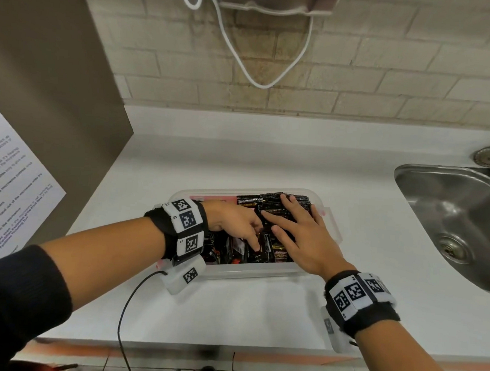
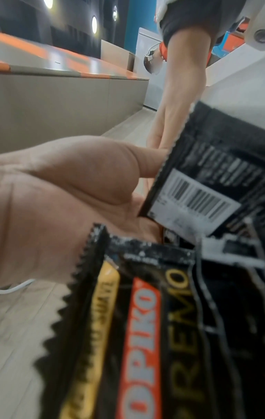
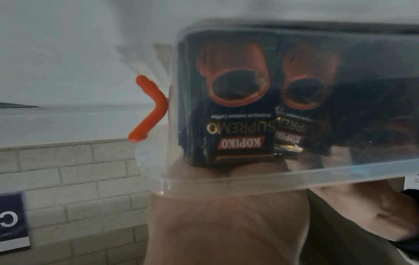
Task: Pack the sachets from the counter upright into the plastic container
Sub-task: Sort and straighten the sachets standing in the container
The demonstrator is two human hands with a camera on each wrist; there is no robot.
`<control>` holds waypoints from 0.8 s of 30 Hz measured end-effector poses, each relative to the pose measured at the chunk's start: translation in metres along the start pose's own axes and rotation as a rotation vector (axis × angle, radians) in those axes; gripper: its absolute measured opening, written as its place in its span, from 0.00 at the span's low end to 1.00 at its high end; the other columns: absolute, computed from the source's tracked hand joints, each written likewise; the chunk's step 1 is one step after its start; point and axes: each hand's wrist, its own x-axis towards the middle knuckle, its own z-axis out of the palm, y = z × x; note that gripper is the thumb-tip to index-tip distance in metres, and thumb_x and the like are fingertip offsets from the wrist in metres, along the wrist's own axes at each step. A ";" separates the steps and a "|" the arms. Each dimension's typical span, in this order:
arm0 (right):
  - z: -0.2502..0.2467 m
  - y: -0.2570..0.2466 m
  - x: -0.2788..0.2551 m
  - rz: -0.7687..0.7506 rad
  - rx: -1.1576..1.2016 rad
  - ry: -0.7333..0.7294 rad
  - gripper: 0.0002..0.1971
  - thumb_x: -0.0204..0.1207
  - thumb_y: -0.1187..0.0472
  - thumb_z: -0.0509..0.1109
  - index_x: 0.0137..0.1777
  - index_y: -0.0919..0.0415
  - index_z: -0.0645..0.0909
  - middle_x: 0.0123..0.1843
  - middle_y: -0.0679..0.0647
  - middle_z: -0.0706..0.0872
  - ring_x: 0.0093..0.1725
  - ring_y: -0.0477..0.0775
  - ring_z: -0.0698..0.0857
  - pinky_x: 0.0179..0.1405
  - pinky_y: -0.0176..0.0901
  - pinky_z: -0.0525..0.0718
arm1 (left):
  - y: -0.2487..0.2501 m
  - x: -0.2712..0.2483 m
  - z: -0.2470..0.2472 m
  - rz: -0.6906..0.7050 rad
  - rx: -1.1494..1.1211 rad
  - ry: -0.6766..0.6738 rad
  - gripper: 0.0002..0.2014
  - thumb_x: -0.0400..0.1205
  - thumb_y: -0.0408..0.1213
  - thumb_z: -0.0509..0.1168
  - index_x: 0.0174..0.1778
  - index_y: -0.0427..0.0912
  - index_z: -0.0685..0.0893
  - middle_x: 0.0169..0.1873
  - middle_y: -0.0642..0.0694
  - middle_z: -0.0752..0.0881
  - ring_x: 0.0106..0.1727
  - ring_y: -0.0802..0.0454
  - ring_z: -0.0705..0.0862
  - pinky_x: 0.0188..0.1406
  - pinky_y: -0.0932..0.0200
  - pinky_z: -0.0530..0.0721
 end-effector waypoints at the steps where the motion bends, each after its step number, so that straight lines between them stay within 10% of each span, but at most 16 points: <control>1: 0.000 0.000 0.000 -0.013 0.015 0.026 0.21 0.89 0.43 0.52 0.80 0.32 0.70 0.90 0.47 0.54 0.89 0.47 0.45 0.87 0.60 0.40 | -0.001 0.000 0.000 -0.007 -0.002 -0.006 0.09 0.82 0.33 0.73 0.55 0.37 0.82 0.40 0.50 0.82 0.40 0.57 0.82 0.38 0.68 0.84; 9: 0.002 0.000 -0.004 -0.076 0.054 0.270 0.10 0.83 0.50 0.71 0.54 0.52 0.92 0.67 0.50 0.86 0.76 0.58 0.75 0.71 0.65 0.73 | 0.000 0.005 0.000 -0.044 -0.012 -0.004 0.14 0.77 0.33 0.77 0.33 0.43 0.78 0.31 0.49 0.80 0.35 0.53 0.80 0.42 0.58 0.82; 17: 0.001 0.000 -0.004 -0.069 0.006 0.178 0.13 0.84 0.45 0.67 0.57 0.46 0.92 0.75 0.52 0.80 0.80 0.60 0.67 0.75 0.64 0.68 | -0.002 -0.001 0.001 0.013 -0.084 0.022 0.08 0.79 0.31 0.76 0.50 0.44 0.85 0.30 0.56 0.84 0.33 0.62 0.83 0.30 0.70 0.81; 21: 0.003 0.000 -0.005 -0.061 0.037 0.280 0.11 0.82 0.49 0.73 0.53 0.54 0.92 0.67 0.54 0.84 0.73 0.61 0.74 0.71 0.62 0.72 | -0.002 -0.005 0.001 0.003 -0.025 -0.047 0.13 0.80 0.33 0.75 0.60 0.40 0.88 0.48 0.46 0.88 0.50 0.50 0.87 0.52 0.56 0.89; 24: 0.003 -0.001 -0.004 -0.047 0.038 0.306 0.10 0.81 0.51 0.74 0.55 0.56 0.91 0.64 0.56 0.85 0.69 0.61 0.77 0.68 0.62 0.74 | 0.001 -0.006 0.002 0.008 0.021 -0.080 0.18 0.80 0.31 0.75 0.66 0.38 0.85 0.51 0.46 0.87 0.50 0.50 0.87 0.51 0.60 0.88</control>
